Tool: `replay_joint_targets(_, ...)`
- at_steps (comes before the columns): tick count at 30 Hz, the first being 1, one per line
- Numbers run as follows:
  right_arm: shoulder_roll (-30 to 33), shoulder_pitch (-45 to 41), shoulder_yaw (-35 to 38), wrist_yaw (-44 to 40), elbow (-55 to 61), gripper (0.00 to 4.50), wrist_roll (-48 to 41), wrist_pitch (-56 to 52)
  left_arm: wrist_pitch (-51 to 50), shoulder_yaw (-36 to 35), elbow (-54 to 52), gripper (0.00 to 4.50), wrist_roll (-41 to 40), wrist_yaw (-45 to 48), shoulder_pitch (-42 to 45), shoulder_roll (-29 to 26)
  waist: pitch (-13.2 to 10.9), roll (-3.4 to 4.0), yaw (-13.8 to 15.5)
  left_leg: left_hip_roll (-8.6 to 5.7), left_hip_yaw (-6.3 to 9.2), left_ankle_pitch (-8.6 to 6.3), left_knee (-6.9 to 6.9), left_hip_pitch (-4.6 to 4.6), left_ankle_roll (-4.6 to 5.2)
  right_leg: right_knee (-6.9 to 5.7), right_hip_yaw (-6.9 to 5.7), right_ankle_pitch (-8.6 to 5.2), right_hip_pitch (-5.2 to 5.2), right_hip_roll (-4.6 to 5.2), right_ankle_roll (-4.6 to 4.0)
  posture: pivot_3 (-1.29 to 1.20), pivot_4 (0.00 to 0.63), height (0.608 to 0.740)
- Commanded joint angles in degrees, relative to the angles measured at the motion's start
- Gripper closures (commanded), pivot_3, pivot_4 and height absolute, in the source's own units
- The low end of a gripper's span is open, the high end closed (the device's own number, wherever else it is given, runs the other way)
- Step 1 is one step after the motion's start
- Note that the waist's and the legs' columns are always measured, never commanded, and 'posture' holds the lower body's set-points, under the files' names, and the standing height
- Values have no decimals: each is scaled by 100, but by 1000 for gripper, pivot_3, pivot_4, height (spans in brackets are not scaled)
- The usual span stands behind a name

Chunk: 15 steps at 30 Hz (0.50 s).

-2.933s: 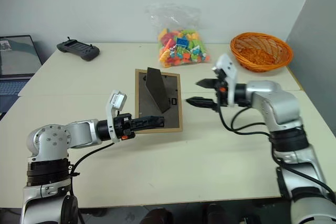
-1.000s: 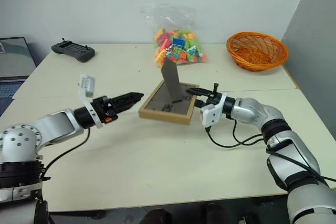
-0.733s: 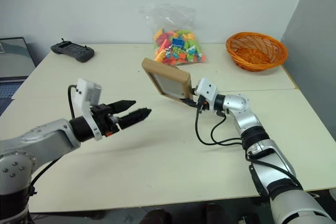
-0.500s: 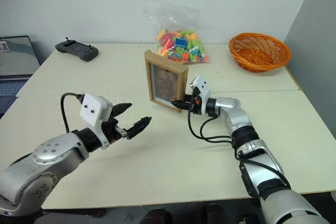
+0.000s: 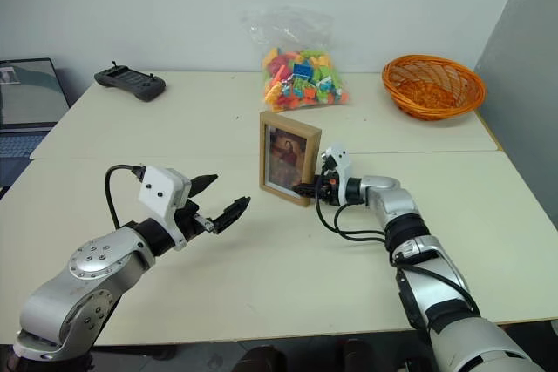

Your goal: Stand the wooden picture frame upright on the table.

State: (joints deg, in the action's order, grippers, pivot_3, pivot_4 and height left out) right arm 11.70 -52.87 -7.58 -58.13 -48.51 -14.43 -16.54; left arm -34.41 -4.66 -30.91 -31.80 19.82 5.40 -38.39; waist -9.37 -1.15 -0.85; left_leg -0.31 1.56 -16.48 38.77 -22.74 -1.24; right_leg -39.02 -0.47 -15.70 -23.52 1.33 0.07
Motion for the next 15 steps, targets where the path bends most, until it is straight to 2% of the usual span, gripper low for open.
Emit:
replay_joint_targets(1, 190, 195, 33, 15, 470, 1315, 186, 147, 126, -24, 37, 0, 144, 217, 115, 46, 0, 0, 3, 0, 0, 0, 0, 0, 0, 0, 0, 0, 0, 0, 0, 0, 150, 740)
replay_joint_targets(4, 370, 459, 83, 132, 815, 544, 266, 140, 100, -1, 109, 0, 205, 371, 168, 50, 0, 0, 3, 0, 0, 0, 1, 0, 0, 0, 0, 0, 1, 0, 0, 0, 150, 740)
replay_joint_targets(6, 713, 791, 123, 82, 1389, 109, 287, 64, 65, -102, 233, 0, 188, 522, 237, -23, 0, 0, 9, 0, 3, 0, 1, -1, 0, 0, -3, 0, 1, 0, 0, 0, 150, 740)
replay_joint_targets(11, 1647, 1527, 283, -4, 3025, 25, 220, -307, -368, -634, 532, 0, -202, 910, 433, -312, -1, 1, 69, -1, 4, -2, 3, -5, 3, 2, -5, 0, 0, 1, 1, 0, 150, 740)
replay_joint_targets(15, 2229, 1962, 438, -434, 4604, 25, -526, -1370, -920, -1150, 821, 0, -861, 1442, 689, -697, -1, 1, 52, 4, 8, -4, 1, -1, 7, 0, -8, -1, 1, -5, 1, 0, 150, 740)
